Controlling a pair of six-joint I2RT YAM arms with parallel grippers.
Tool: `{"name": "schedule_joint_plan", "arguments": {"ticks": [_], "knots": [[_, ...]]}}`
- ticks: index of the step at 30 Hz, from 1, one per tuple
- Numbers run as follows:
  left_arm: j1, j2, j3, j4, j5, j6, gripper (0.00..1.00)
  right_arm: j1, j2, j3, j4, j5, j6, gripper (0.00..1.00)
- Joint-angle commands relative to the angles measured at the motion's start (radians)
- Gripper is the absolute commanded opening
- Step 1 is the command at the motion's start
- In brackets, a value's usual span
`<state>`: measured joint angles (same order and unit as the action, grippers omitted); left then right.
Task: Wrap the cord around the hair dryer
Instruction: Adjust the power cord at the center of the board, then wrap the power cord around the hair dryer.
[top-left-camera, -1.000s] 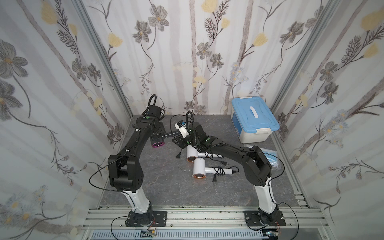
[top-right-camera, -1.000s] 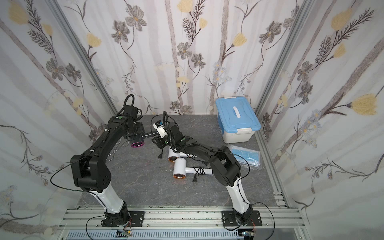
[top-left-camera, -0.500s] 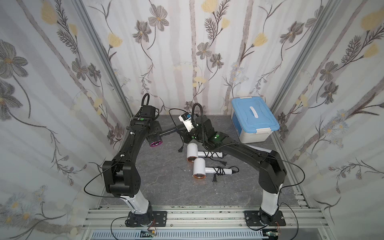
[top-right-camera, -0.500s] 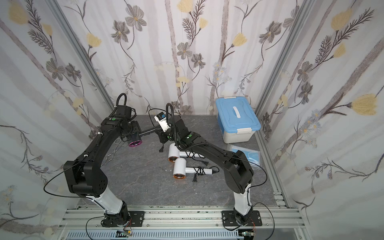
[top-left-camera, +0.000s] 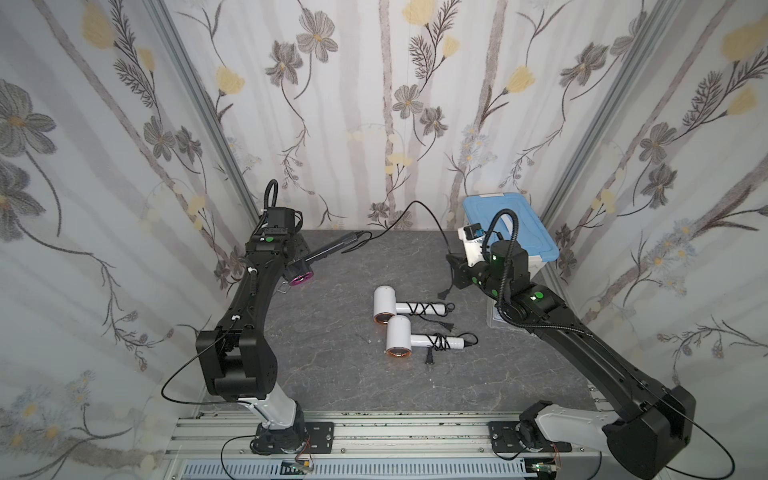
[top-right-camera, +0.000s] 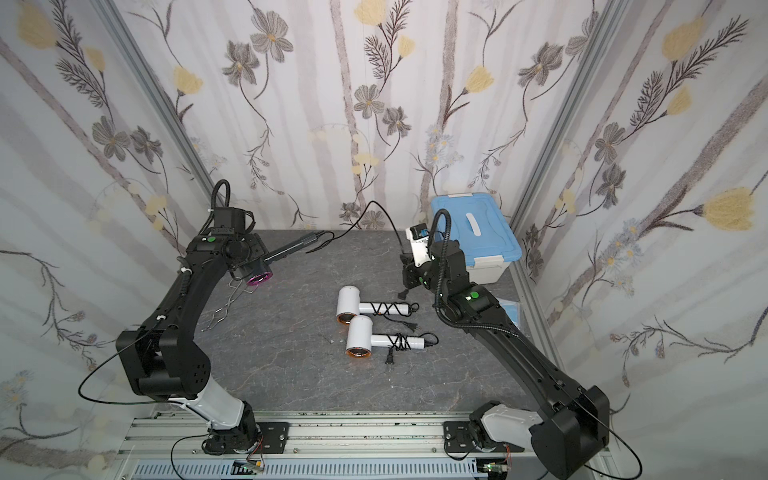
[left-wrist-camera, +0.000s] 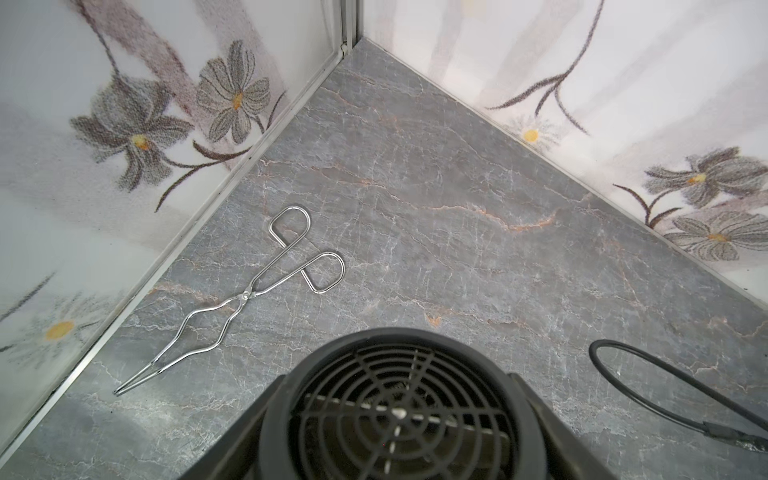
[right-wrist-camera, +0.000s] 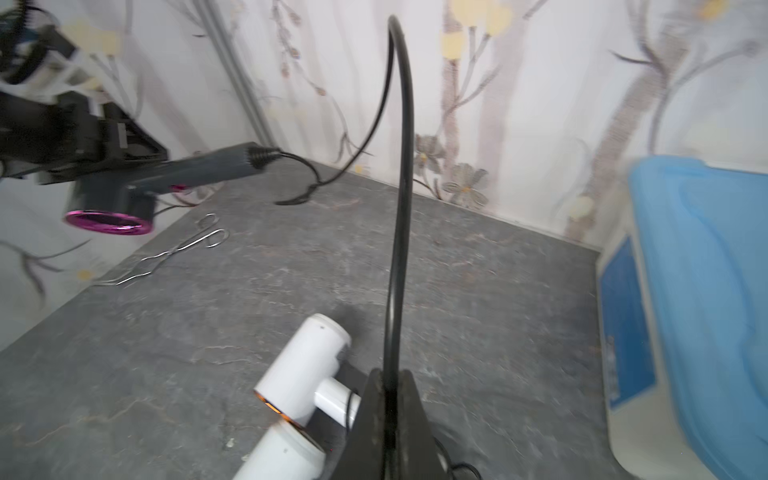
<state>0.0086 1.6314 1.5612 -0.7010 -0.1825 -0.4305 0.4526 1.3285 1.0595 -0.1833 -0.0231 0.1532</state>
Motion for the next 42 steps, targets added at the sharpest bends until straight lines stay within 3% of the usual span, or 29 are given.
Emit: {"name": "schedule_joint_plan", "arguments": {"ticks": [1,6,9,13,15,19,29,35,38,42], "knots": [[0.019,-0.014,0.013,0.061,-0.027,-0.017,0.0,-0.052,-0.07,-0.109,-0.09,0.118,0.092,0.0],[0.044,-0.072,-0.018,0.106,-0.038,-0.045,0.0,-0.138,-0.12,-0.281,-0.131,0.138,0.178,0.0],[0.045,-0.116,-0.052,0.147,0.013,-0.073,0.0,-0.168,-0.127,-0.314,-0.118,0.144,0.186,0.0],[0.03,-0.155,-0.074,0.147,0.084,-0.083,0.0,-0.172,-0.136,-0.302,-0.105,0.1,0.134,0.42],[0.027,-0.177,-0.093,0.149,0.117,-0.086,0.0,-0.172,-0.145,-0.276,-0.078,0.019,0.094,0.5],[0.018,-0.211,-0.128,0.133,0.19,-0.085,0.0,-0.17,-0.124,-0.225,0.04,-0.226,0.02,0.54],[-0.007,-0.254,-0.115,0.053,0.277,-0.048,0.0,-0.117,0.257,0.008,0.276,-0.579,-0.12,0.56],[-0.01,-0.263,-0.073,0.032,0.319,-0.043,0.0,-0.081,0.511,0.152,0.333,-0.558,-0.178,0.61],[-0.01,-0.258,-0.07,0.031,0.348,-0.039,0.0,-0.077,0.593,0.18,0.378,-0.492,-0.191,0.7],[-0.011,-0.255,-0.07,0.027,0.376,-0.039,0.0,-0.071,0.68,0.23,0.411,-0.497,-0.177,0.71]]}}
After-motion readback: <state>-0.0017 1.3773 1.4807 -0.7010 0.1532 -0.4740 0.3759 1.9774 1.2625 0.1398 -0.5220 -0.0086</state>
